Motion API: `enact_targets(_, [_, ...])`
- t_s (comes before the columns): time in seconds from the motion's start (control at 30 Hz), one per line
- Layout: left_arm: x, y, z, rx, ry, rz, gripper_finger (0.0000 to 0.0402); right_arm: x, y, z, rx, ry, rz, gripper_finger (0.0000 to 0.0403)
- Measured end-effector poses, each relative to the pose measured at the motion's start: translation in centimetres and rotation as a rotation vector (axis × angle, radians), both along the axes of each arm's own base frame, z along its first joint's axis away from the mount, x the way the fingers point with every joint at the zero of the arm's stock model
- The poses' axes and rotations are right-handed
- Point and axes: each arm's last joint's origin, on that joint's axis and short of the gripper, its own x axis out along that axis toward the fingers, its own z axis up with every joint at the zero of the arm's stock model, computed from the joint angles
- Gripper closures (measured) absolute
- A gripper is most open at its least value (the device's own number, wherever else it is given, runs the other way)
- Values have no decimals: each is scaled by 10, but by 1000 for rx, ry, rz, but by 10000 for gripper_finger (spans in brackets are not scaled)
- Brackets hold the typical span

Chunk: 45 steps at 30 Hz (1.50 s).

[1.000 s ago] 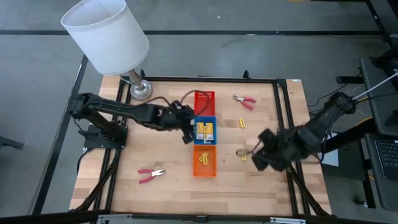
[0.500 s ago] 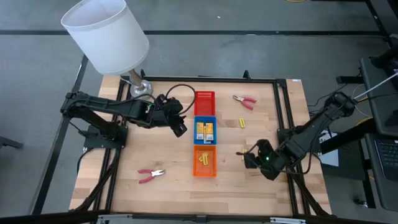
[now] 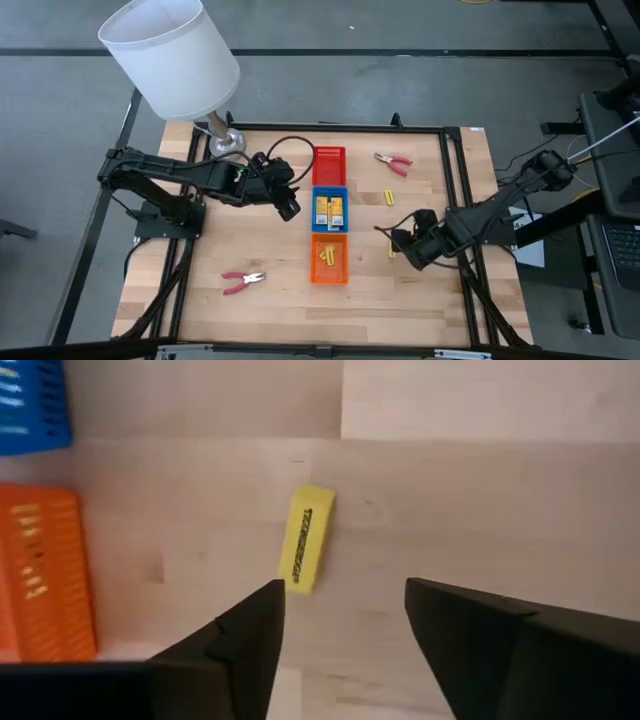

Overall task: Pick & Place School Supplies
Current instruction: Put the yellow eraser into the orange bin

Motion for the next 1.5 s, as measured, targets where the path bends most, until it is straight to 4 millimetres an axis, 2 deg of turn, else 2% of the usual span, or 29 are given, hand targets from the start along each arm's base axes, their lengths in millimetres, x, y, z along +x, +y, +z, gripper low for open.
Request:
enact_targets(0.23, [0,0,0,1,0,1,188,3,-8,-28,101,-31,-52,160])
enact_targets(0.37, [0,0,0,2,0,2,189,5,-11,-38,117,-19,-80,160])
enact_targets(0.57, [0,-3,0,15,13,-26,188,22,-7,-52,141,-46,-71,167])
enact_targets(0.77, [0,-7,0,17,14,-40,189,31,-3,-71,159,28,-60,174])
enact_targets(0.93, [-1,-10,0,18,18,-50,187,36,-3,-71,143,59,-92,175])
enact_targets(1.2, [-1,-10,0,25,25,-60,189,46,-15,-70,168,83,-126,175])
enact_targets(1.5, [-1,-10,0,27,26,-63,191,47,-17,-73,183,115,-139,179])
